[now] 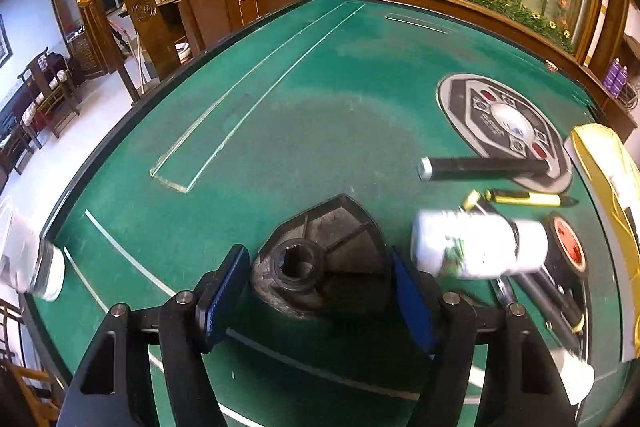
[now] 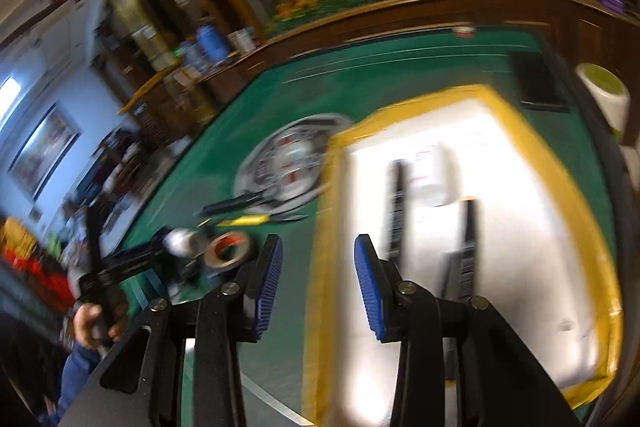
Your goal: Organize rigid objects
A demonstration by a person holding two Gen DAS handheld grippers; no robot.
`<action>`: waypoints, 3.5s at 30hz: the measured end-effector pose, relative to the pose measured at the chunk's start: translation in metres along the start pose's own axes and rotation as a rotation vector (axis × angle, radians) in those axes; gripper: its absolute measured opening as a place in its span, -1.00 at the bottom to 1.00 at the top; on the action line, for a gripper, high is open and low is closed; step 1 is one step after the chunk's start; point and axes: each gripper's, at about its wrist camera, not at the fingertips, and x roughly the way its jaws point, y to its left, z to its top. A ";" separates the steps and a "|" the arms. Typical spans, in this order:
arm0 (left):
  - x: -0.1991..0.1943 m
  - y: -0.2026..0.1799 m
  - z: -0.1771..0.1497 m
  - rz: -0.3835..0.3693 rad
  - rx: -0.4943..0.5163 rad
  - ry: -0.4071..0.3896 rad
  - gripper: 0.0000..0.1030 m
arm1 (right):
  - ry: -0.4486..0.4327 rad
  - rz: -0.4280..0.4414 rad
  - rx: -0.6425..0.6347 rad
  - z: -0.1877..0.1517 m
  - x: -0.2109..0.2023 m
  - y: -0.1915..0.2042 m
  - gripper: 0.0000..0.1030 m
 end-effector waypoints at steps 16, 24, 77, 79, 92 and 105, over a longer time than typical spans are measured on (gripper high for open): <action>-0.029 0.001 -0.052 -0.020 0.006 0.012 0.46 | 0.297 -0.080 -0.224 -0.059 0.081 0.100 -0.50; -0.030 0.002 -0.053 -0.030 0.011 0.005 0.46 | 0.286 -0.123 -0.275 -0.063 0.093 0.103 -0.64; -0.073 -0.013 -0.054 -0.046 -0.002 -0.131 0.45 | 0.117 -0.008 -0.169 -0.045 0.064 0.081 -0.73; -0.077 -0.015 -0.053 -0.057 -0.001 -0.132 0.45 | 0.114 -0.003 -0.164 -0.045 0.065 0.079 -0.73; -0.110 -0.030 -0.050 -0.116 0.030 -0.174 0.45 | 0.088 0.048 -0.118 -0.040 0.058 0.073 -0.73; -0.128 -0.063 -0.046 -0.148 0.089 -0.185 0.45 | 0.026 0.098 -0.049 -0.025 0.031 0.059 -0.73</action>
